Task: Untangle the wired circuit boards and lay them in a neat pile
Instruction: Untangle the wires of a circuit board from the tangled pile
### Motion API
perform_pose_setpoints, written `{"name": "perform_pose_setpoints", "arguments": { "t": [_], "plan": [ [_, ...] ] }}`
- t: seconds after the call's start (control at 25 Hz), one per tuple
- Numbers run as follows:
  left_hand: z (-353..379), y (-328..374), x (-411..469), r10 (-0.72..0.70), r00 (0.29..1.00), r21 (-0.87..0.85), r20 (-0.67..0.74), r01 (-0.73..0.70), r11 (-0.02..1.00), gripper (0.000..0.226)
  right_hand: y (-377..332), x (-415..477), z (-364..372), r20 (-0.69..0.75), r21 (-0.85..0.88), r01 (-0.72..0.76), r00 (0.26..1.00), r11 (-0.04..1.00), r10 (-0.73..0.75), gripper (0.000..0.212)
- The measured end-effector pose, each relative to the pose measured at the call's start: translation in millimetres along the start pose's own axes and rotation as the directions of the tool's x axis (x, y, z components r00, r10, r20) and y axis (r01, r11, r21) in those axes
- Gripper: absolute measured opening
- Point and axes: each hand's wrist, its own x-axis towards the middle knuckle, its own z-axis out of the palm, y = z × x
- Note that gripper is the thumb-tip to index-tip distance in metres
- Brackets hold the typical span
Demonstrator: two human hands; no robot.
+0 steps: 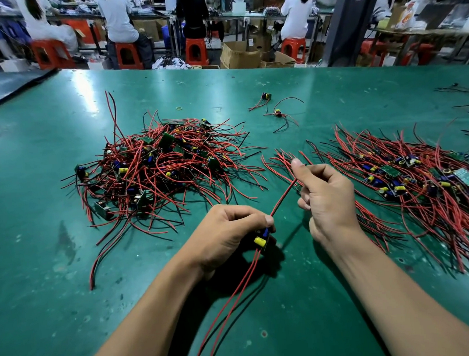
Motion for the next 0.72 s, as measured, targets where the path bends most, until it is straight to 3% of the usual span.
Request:
{"name": "perform_pose_setpoints", "arguments": {
  "t": [0.16, 0.28, 0.52, 0.72],
  "plan": [
    [1, 1, 0, -0.006, 1.0, 0.015, 0.024, 0.006, 1.0, 0.021, 5, 1, -3, -0.059, -0.249, 0.16, 0.982, 0.955, -0.18, 0.03],
    [2, 2, 0, -0.01, 1.0, 0.034, 0.025, 0.009, 0.999, 0.022, 4, 1, -4, -0.06, -0.317, 0.193, 0.973, 0.928, -0.223, 0.025],
    [2, 1, 0, -0.029, 0.999, -0.06, -0.031, 0.027, 0.998, 0.016, -5, 0, -3, 0.043, -0.013, -0.022, 0.999, 1.0, 0.022, 0.023],
    [2, 1, 3, -0.07, 0.995, -0.131, -0.07, 0.06, 0.99, 0.049, -11, 0, -3, 0.047, 0.032, -0.022, 0.999, 0.999, 0.02, 0.025]
  ]
}}
